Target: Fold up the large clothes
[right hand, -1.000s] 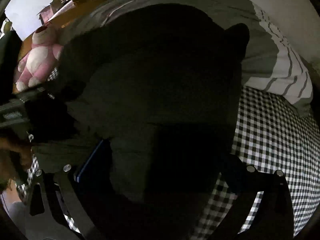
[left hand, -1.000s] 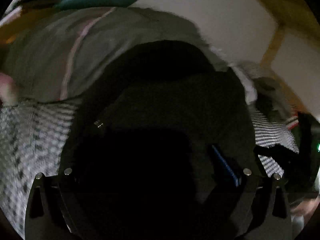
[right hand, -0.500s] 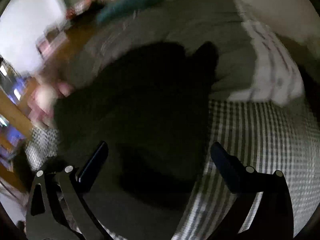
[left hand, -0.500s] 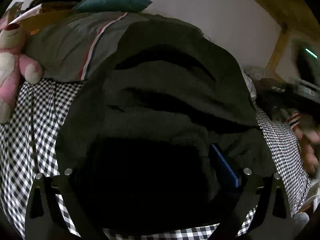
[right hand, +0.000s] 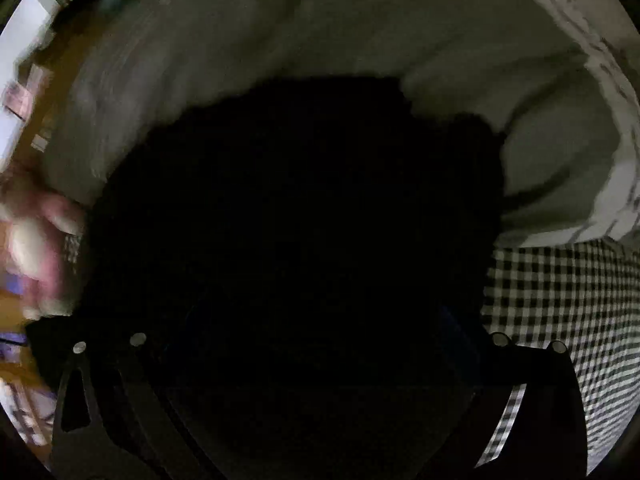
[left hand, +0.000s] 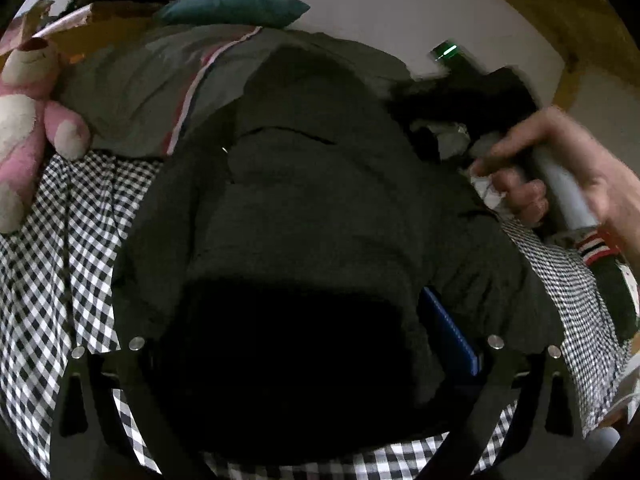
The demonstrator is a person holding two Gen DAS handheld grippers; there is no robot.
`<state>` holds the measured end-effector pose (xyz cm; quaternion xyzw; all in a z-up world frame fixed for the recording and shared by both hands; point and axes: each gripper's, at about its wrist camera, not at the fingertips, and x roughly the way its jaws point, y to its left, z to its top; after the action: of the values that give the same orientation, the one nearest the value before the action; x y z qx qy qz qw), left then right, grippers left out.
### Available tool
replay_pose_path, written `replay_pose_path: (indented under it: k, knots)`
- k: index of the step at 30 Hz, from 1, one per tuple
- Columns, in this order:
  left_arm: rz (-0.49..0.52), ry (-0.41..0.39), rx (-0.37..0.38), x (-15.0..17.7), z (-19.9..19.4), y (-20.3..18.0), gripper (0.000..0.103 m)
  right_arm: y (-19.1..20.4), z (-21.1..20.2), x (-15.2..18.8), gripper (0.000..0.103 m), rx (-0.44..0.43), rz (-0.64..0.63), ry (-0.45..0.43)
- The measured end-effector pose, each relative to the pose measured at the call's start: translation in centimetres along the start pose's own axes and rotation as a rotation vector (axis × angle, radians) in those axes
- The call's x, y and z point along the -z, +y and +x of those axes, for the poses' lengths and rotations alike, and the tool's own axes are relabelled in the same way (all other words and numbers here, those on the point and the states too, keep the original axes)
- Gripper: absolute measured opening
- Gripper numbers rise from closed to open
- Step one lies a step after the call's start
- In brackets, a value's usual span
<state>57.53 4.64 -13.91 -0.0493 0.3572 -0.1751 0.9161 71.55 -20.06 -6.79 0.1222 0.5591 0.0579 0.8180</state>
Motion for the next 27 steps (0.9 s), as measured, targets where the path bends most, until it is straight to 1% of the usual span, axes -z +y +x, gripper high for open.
replay_pose_path:
  k: [1, 3, 4, 5, 6, 7, 9, 10, 13, 14, 16, 17, 18, 19, 20, 21, 22, 23, 25, 26, 27]
  knots:
    - [-0.002, -0.005, 0.004, 0.2, -0.1, 0.1, 0.098, 0.0, -2.0, 0.7, 0.100, -0.030, -0.006, -0.035]
    - [-0.010, -0.014, 0.002, 0.4, -0.1, 0.1, 0.098, 0.9, -4.6, 2.3, 0.100, -0.036, -0.043, -0.064]
    - [-0.012, -0.015, 0.000, 0.5, -0.2, 0.0, 0.098, 2.2, -5.3, 3.3, 0.100, -0.043, -0.083, -0.077]
    - [-0.012, -0.016, -0.003, 0.6, -0.3, -0.2, 0.098, 3.6, -5.6, 3.7, 0.100, -0.047, -0.126, -0.091]
    - [-0.011, -0.015, -0.004, 0.6, -0.4, -0.3, 0.098, 5.7, -5.0, 4.5, 0.100, -0.039, -0.200, -0.075]
    - [-0.010, -0.016, -0.005, 0.9, -0.6, -0.6, 0.098, 8.0, -3.6, 5.0, 0.100, 0.002, -0.292, -0.045]
    - [-0.026, -0.020, -0.002, 1.3, -0.8, -0.5, 0.098, 9.9, -0.8, 3.9, 0.101, 0.153, -0.388, -0.060]
    - [-0.034, -0.023, 0.003, 1.5, -1.0, -0.5, 0.098, 10.2, 0.7, 2.6, 0.101, 0.172, -0.372, -0.052]
    - [-0.033, -0.023, 0.015, 1.2, -0.8, -0.2, 0.098, 8.5, 1.9, -1.1, 0.101, 0.081, -0.217, -0.012]
    - [-0.024, -0.026, 0.011, 1.3, -0.9, -0.4, 0.098, 8.3, 1.4, -1.6, 0.100, 0.066, -0.195, -0.015]
    - [-0.014, -0.037, 0.012, 1.4, -1.0, -0.5, 0.098, 8.8, -1.4, -1.7, 0.100, 0.073, -0.240, -0.089]
    - [-0.017, -0.052, 0.015, 1.4, -1.2, -0.5, 0.098, 8.5, -3.7, -0.8, 0.100, 0.067, -0.267, -0.142]
    - [-0.025, -0.059, 0.021, 1.4, -1.3, -0.5, 0.098, 7.7, -5.6, 0.4, 0.100, 0.043, -0.271, -0.157]
    - [-0.031, -0.060, 0.024, 1.3, -1.5, -0.5, 0.098, 6.6, -7.0, 2.1, 0.100, 0.018, -0.265, -0.152]
    - [-0.040, -0.055, 0.028, 1.0, -1.7, -0.6, 0.098, 5.4, -7.8, 3.8, 0.100, 0.018, -0.259, -0.152]
    - [-0.043, -0.048, 0.028, 0.8, -1.8, -0.6, 0.098, 4.2, -8.5, 6.4, 0.100, 0.028, -0.254, -0.157]
    - [-0.043, -0.036, 0.024, 0.6, -1.7, -0.7, 0.098, 3.3, -8.7, 8.3, 0.100, 0.036, -0.250, -0.152]
    - [-0.043, -0.030, 0.021, 0.6, -1.6, -0.7, 0.098, 2.1, -7.9, 10.5, 0.100, 0.052, -0.245, -0.113]
    - [-0.047, -0.025, 0.017, 0.8, -1.4, -0.6, 0.098, 1.2, -5.5, 13.0, 0.100, 0.062, -0.242, -0.040]
    - [-0.040, -0.016, 0.012, 1.0, -1.2, -0.6, 0.098, 0.2, -4.7, 13.9, 0.101, 0.034, -0.204, -0.060]
    - [-0.021, -0.014, 0.003, 1.2, -1.1, -1.0, 0.098, -0.2, -4.2, 14.2, 0.101, 0.026, -0.188, -0.072]
